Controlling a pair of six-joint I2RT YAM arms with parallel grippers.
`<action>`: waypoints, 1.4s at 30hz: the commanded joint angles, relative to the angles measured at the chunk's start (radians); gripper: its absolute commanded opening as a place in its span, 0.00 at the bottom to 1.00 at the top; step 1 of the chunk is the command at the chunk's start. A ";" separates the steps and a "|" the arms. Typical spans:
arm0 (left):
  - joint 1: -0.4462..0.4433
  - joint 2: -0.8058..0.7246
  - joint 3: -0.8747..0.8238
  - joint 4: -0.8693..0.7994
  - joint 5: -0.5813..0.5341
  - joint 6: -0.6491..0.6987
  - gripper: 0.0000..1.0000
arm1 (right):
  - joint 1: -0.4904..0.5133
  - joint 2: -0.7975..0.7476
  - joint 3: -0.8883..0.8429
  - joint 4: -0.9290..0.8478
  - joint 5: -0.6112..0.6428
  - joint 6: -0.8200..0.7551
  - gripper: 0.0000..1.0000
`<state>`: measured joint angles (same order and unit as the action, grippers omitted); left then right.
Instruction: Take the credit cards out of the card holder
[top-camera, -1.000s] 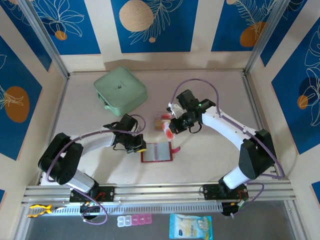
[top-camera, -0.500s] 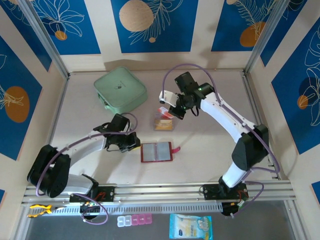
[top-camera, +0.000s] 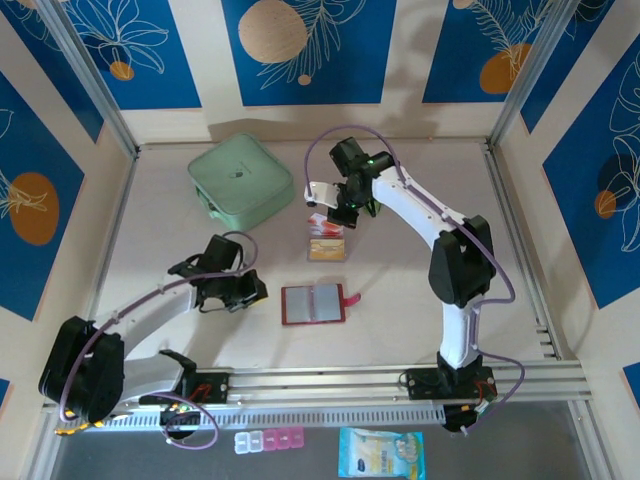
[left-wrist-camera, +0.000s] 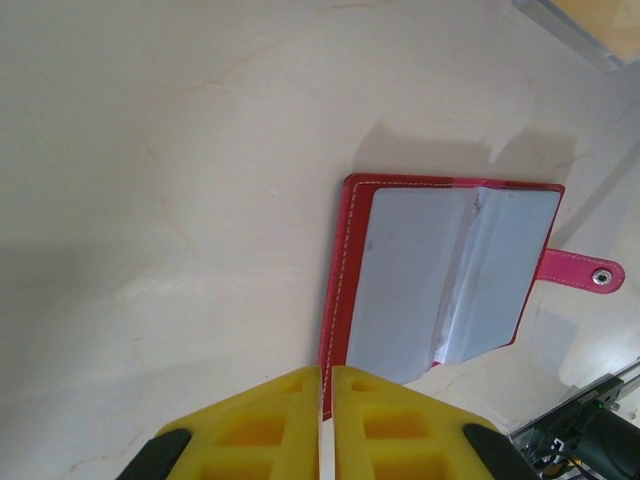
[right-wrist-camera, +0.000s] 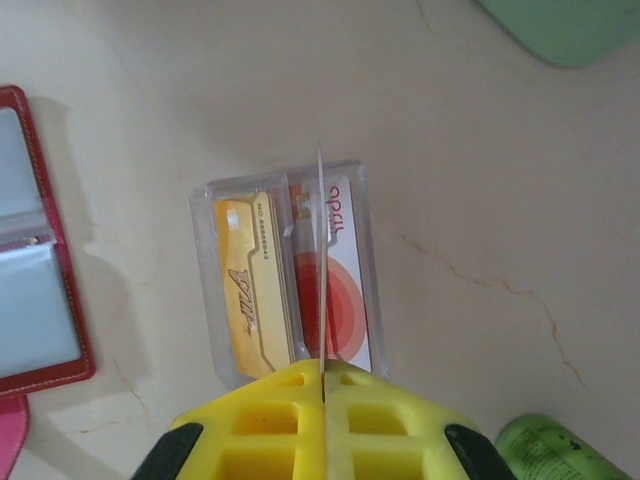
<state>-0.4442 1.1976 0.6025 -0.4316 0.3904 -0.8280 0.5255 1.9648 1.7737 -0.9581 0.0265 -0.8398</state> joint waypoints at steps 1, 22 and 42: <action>0.019 -0.031 -0.021 -0.035 -0.008 0.019 0.12 | -0.011 0.038 0.037 -0.027 0.019 -0.044 0.00; 0.093 0.059 0.062 -0.070 -0.065 0.135 0.30 | -0.038 -0.056 -0.067 0.054 0.041 0.047 0.19; 0.219 0.142 0.185 0.001 -0.636 0.411 0.99 | -0.340 -0.597 -0.921 0.768 0.065 0.688 0.99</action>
<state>-0.2375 1.3388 0.7830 -0.5022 -0.0921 -0.4828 0.2321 1.4292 0.9348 -0.3916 0.1017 -0.3084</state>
